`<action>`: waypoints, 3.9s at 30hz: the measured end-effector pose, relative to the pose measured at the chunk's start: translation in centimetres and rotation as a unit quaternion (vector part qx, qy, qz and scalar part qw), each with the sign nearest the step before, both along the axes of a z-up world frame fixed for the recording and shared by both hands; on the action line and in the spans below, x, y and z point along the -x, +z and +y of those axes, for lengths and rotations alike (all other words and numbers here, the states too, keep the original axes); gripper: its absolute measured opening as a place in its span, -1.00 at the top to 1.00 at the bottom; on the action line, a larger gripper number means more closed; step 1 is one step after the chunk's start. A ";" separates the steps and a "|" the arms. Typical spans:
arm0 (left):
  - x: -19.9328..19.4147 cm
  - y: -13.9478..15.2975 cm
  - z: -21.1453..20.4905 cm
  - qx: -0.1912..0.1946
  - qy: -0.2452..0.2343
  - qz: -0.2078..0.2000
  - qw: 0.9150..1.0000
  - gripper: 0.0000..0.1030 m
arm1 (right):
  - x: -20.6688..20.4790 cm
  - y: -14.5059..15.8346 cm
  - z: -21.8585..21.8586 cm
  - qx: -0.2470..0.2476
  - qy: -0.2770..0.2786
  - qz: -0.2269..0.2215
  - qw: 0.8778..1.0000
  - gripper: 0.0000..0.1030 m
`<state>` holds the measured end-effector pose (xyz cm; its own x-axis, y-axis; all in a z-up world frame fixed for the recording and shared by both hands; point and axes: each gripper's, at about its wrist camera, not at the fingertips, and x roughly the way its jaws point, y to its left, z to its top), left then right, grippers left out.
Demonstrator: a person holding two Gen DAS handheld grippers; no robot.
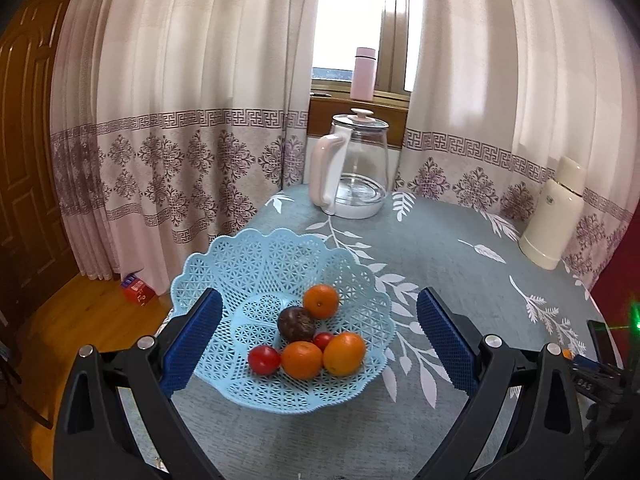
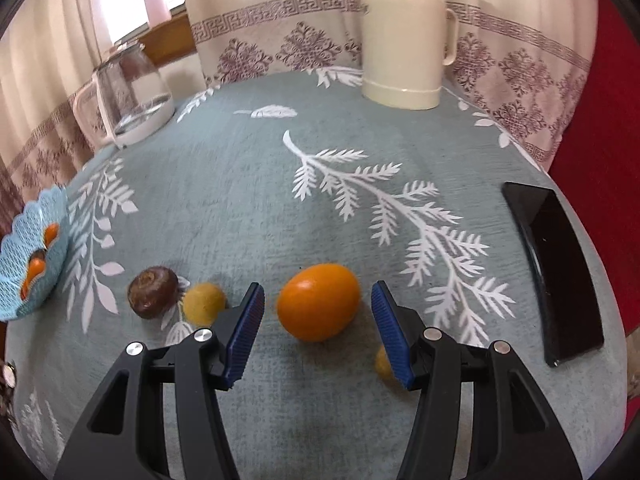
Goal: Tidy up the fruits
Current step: 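Grasp an oval orange with the right tool while the left tool approaches the second brown fruit, then close the left tool around the second brown fruit, then carry the brown fruit into the blue basket and open the left tool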
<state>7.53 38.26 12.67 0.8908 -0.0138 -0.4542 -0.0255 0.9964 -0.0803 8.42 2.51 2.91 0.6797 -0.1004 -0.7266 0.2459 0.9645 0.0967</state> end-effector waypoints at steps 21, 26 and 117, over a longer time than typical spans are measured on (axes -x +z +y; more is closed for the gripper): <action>-0.2 -1.7 -3.5 -0.020 -0.042 0.022 0.999 -0.92 | 1.4 -0.7 1.3 -0.016 0.039 -0.006 0.999 0.14; 0.0 -3.4 -6.4 -0.025 -0.077 0.047 0.996 -0.92 | 1.9 -1.1 1.4 -0.033 0.050 -0.004 0.998 0.14; -3.4 -4.5 -9.8 0.014 -0.137 0.101 0.985 0.20 | 2.2 -1.6 0.0 -0.104 0.056 -0.023 0.993 0.10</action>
